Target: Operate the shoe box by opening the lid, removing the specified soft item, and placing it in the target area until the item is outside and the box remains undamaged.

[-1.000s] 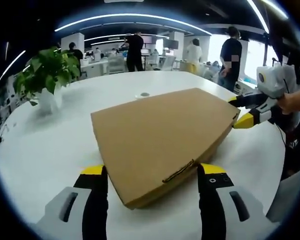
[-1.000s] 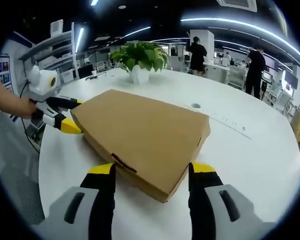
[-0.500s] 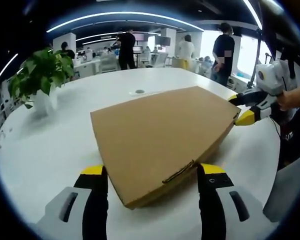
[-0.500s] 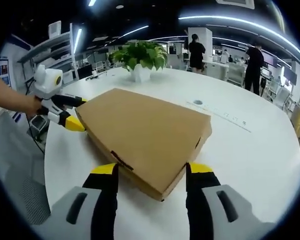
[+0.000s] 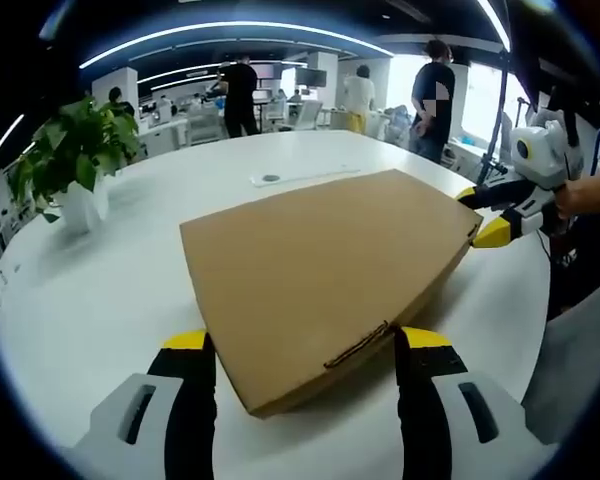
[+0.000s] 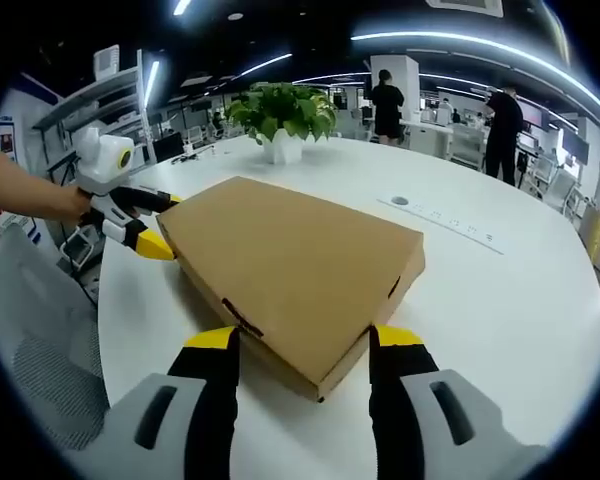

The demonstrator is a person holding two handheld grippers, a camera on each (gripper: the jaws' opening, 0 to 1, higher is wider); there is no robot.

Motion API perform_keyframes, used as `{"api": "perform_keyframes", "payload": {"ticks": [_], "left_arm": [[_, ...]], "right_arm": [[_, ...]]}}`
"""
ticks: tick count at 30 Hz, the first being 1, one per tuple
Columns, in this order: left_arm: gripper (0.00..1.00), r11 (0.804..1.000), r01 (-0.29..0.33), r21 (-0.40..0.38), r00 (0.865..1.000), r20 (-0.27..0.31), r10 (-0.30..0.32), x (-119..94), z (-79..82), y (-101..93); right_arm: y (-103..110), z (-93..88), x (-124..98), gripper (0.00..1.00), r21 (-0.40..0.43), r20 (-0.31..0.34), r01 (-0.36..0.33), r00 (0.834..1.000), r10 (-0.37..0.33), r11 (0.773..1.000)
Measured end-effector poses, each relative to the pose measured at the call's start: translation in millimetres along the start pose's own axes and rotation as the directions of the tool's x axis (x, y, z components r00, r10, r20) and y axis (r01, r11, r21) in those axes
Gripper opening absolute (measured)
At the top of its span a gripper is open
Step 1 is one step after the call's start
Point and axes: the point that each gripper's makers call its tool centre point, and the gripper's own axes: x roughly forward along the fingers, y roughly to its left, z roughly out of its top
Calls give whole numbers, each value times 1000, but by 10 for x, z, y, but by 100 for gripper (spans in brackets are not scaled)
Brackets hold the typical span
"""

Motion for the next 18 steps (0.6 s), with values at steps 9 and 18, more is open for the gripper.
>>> {"api": "perform_keyframes", "payload": {"ticks": [9, 18], "left_arm": [[75, 1000, 26, 17, 1000, -10, -26, -86, -63, 34], [75, 998, 57, 42, 998, -25, -56, -172, -132, 92]], "right_arm": [[141, -34, -41, 47, 9, 5, 11, 1000, -11, 1000], [316, -72, -76, 46, 13, 12, 17, 1000, -17, 1000]]}}
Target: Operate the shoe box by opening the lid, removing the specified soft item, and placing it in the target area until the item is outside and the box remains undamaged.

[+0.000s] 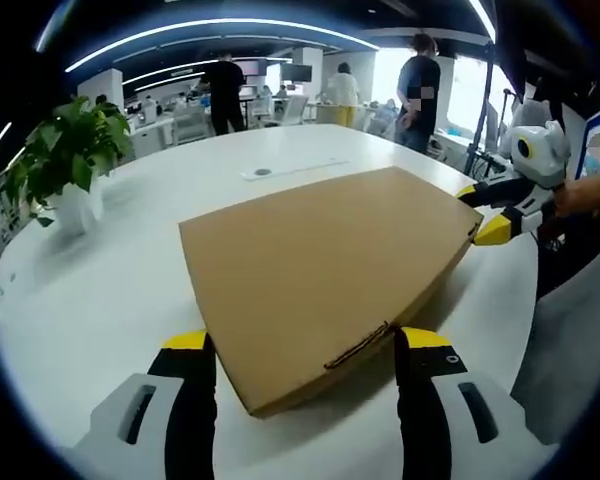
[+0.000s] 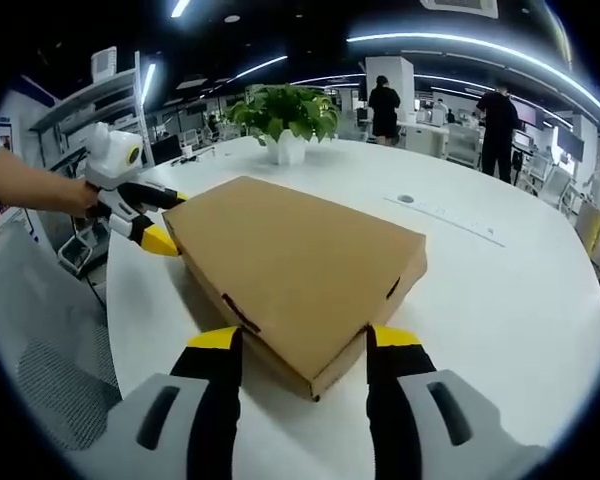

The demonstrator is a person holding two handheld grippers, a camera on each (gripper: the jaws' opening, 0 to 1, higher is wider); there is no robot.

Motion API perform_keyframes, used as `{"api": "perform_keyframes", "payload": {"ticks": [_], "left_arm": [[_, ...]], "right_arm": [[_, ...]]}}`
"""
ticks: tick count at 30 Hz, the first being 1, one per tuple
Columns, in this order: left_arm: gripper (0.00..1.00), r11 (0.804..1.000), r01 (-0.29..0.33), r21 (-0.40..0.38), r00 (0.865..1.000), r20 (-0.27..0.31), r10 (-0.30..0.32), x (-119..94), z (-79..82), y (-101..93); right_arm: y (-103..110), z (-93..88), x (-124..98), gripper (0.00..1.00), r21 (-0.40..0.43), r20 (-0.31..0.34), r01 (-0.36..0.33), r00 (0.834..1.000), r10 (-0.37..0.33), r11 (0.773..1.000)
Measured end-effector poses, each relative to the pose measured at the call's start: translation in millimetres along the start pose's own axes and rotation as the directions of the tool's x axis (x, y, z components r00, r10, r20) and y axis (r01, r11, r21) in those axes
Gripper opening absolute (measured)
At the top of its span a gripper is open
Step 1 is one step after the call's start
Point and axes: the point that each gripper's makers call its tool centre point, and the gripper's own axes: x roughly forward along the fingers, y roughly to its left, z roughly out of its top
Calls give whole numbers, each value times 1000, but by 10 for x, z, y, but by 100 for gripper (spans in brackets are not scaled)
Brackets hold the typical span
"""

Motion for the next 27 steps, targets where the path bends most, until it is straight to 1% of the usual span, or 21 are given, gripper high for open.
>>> {"api": "perform_keyframes", "payload": {"ticks": [11, 16, 21, 27], "left_arm": [[75, 1000, 16, 14, 1000, -12, -16, -157, -121, 66], [75, 1000, 18, 16, 1000, -14, -18, -246, -191, 110], [75, 1000, 14, 13, 1000, -19, -14, -329, -254, 144], [75, 1000, 6, 11, 1000, -22, -5, -426, -328, 202]], "right_arm": [[231, -12, 3, 44, 6, 9, -12, 1000, 12, 1000], [345, -16, 18, 43, -9, 7, -26, 1000, 26, 1000], [447, -11, 47, 43, -27, 8, -35, 999, 36, 999], [560, 3, 76, 44, -27, 20, -48, 999, 48, 998]]}}
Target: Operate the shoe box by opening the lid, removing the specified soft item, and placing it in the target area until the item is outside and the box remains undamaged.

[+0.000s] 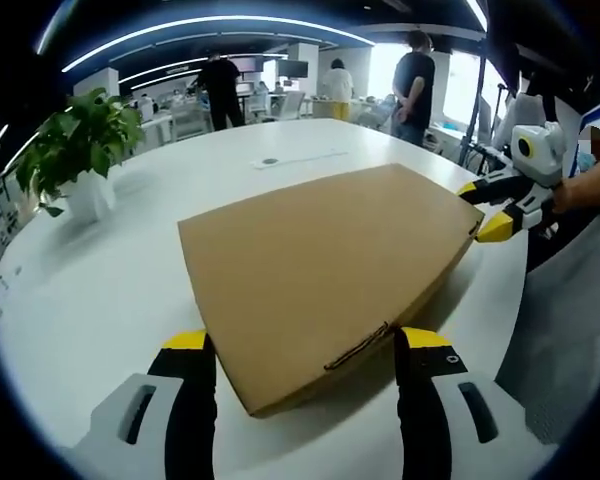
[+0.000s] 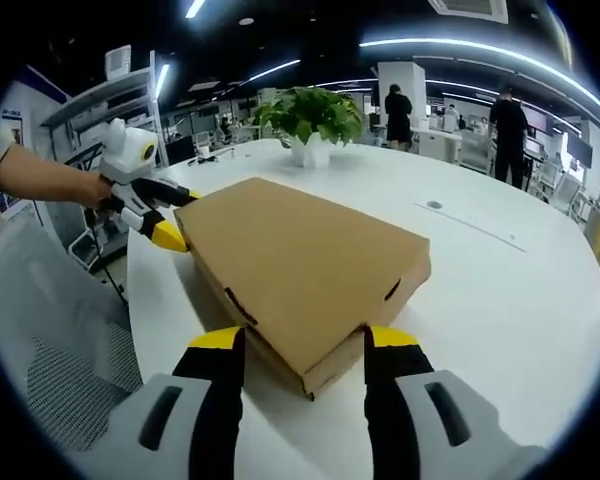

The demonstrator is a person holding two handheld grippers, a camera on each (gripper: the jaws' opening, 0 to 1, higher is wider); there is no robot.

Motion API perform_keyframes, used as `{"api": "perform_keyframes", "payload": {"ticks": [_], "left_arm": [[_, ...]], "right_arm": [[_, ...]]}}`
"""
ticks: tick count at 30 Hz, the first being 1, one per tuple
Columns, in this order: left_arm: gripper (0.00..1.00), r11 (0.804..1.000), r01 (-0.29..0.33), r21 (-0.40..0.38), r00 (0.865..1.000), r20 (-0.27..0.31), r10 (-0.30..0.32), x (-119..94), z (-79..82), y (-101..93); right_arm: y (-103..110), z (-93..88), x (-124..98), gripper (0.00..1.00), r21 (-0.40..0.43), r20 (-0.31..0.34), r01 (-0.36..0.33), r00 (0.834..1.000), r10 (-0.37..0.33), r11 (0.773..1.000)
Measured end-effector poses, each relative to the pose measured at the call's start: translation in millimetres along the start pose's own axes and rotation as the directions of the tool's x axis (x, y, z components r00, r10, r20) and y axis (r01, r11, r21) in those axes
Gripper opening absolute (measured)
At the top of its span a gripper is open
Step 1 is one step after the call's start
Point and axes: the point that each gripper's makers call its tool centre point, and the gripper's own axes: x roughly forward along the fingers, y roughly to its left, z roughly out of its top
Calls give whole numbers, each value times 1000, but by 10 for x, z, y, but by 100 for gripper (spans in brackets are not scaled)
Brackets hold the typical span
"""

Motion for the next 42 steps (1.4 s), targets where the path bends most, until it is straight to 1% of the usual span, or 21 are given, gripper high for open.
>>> {"api": "perform_keyframes", "payload": {"ticks": [6, 14, 19, 26, 27, 28, 30, 33, 39, 42], "left_arm": [[75, 1000, -4, -1, 1000, -4, 4, -70, -54, 47], [75, 1000, -13, -5, 1000, -2, 13, -189, -103, 25], [75, 1000, -15, -3, 1000, 3, 15, -222, -110, 17], [75, 1000, -15, -1, 1000, -9, 15, -224, -102, 13], [75, 1000, -15, 1, 1000, -9, 15, -224, -105, 16], [74, 999, -21, 24, 1000, -19, 21, -226, -116, 17], [73, 999, -22, 33, 999, -25, 23, -229, -124, 24], [73, 1000, -17, 25, 1000, -18, 17, -251, -108, 29], [73, 1000, -23, 21, 1000, 2, 22, -303, -70, 23], [73, 999, -26, 22, 999, 27, 25, -352, -23, 23]], "right_arm": [[88, 22, 41, 44, 0, 7, -12, 1000, 12, 1000], [202, 41, 88, 44, -17, 9, -24, 1000, 24, 1000], [231, 39, 98, 45, -20, 17, -20, 1000, 20, 1000], [230, 36, 109, 46, -24, 25, -4, 1000, 5, 1000], [224, 35, 108, 45, -26, 25, -2, 1000, 2, 1000], [221, 36, 105, 45, -27, 26, 0, 1000, 0, 1000], [217, 41, 98, 45, -24, 30, -1, 1000, 1, 1000], [225, 49, 89, 45, -41, 30, -7, 1000, 8, 999], [236, 100, 50, 46, -34, 42, -12, 999, 13, 999], [244, 120, 36, 46, -43, 48, -8, 999, 10, 999]]}}
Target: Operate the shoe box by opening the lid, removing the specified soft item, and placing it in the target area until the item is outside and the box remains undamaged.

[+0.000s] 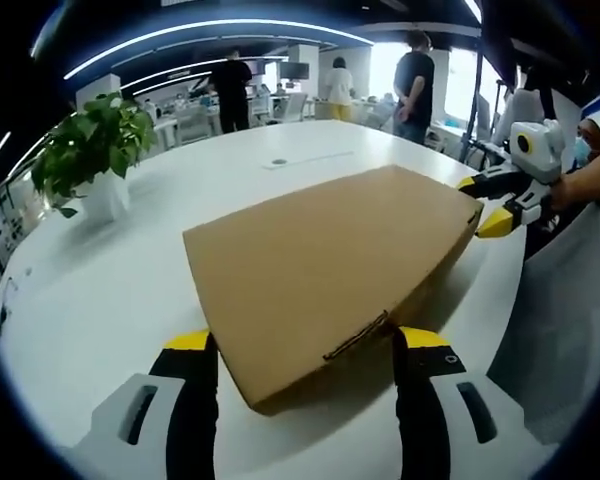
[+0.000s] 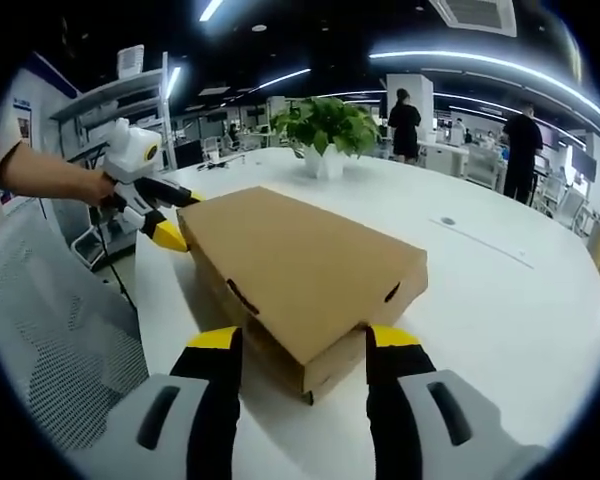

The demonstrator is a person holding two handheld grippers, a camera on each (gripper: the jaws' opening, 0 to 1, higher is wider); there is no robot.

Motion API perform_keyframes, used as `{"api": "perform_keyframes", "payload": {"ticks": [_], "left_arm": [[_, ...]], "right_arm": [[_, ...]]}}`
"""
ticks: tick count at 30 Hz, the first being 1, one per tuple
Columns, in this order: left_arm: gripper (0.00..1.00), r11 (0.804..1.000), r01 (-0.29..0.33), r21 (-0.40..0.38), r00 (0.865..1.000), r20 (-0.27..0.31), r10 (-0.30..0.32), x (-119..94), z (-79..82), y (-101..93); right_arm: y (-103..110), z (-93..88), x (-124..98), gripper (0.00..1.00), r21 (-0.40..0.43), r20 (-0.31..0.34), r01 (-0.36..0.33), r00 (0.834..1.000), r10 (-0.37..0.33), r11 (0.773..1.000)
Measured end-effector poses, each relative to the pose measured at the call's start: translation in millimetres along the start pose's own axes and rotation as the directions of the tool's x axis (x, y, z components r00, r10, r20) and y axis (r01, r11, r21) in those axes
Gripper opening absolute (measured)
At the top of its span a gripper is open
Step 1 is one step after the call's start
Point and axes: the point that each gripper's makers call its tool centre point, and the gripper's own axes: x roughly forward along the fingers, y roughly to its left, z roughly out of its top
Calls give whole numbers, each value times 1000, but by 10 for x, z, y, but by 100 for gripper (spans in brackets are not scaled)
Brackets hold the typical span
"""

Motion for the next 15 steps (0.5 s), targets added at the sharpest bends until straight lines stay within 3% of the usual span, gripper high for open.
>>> {"api": "perform_keyframes", "payload": {"ticks": [15], "left_arm": [[75, 999, -24, 38, 999, 36, 23, -106, 158, 2]], "right_arm": [[1, 176, -86, 47, -19, 22, -2, 1000, 2, 1000]]}}
